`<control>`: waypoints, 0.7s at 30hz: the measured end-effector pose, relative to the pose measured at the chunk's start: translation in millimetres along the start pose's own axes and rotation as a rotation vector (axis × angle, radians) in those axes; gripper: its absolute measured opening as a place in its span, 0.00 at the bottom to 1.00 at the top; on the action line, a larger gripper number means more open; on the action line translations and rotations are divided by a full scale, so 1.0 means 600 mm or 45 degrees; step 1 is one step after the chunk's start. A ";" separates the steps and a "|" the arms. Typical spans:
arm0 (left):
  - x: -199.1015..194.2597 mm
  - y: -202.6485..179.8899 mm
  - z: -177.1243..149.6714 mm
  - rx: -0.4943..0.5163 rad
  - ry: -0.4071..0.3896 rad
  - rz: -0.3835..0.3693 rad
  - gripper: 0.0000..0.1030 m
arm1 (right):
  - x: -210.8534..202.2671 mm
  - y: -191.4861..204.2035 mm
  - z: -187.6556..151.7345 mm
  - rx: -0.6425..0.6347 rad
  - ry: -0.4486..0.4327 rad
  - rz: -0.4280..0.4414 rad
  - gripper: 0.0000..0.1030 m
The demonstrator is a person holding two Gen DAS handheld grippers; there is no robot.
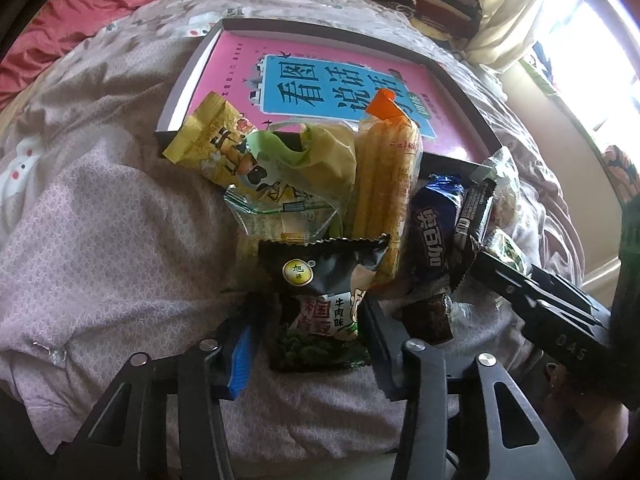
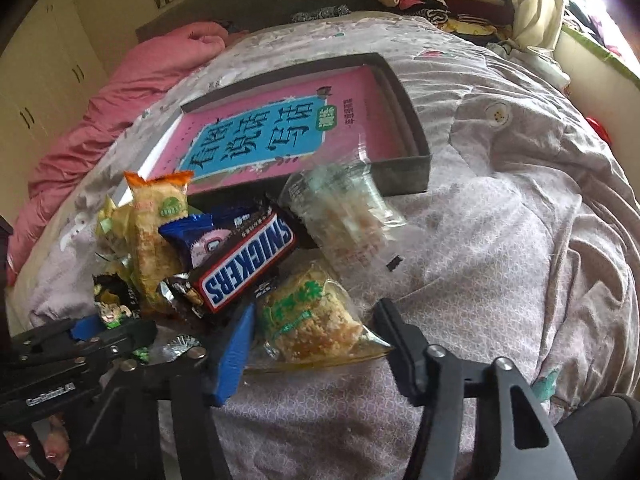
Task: Organize snacks
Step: 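Grasp the dark green-bean snack packet with the left gripper while the right gripper grasps the clear pastry bag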
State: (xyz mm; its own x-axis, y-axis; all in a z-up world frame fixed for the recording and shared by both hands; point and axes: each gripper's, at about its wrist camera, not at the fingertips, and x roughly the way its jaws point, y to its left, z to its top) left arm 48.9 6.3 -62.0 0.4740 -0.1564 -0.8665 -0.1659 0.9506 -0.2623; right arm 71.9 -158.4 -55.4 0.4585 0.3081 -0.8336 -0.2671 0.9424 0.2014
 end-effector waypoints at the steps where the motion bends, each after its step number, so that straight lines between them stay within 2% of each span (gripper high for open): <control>1: 0.000 0.003 0.001 -0.007 0.001 -0.010 0.42 | -0.004 -0.002 -0.001 0.007 -0.004 0.010 0.57; 4: 0.000 0.010 0.003 -0.020 0.004 -0.035 0.36 | -0.014 -0.006 -0.004 0.029 -0.003 0.040 0.55; 11: -0.010 0.012 -0.002 -0.015 0.021 -0.110 0.34 | -0.045 -0.019 -0.016 0.103 -0.013 0.087 0.53; 14: -0.019 0.015 -0.009 -0.021 0.031 -0.128 0.34 | -0.051 -0.022 -0.018 0.116 -0.018 0.078 0.53; 18: -0.034 0.020 -0.011 -0.034 0.028 -0.145 0.34 | -0.033 -0.012 -0.022 0.074 0.054 0.046 0.51; 21: -0.050 0.023 -0.010 -0.041 0.001 -0.146 0.34 | -0.027 -0.004 -0.024 0.040 0.068 0.025 0.51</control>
State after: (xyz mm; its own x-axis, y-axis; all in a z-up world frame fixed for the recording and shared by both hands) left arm 27.4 22.6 -42.1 0.4911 -0.2639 -0.8302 -0.1383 0.9173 -0.3733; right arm 53.0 -167.4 -49.4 0.4072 0.3196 -0.8556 -0.2483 0.9402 0.2331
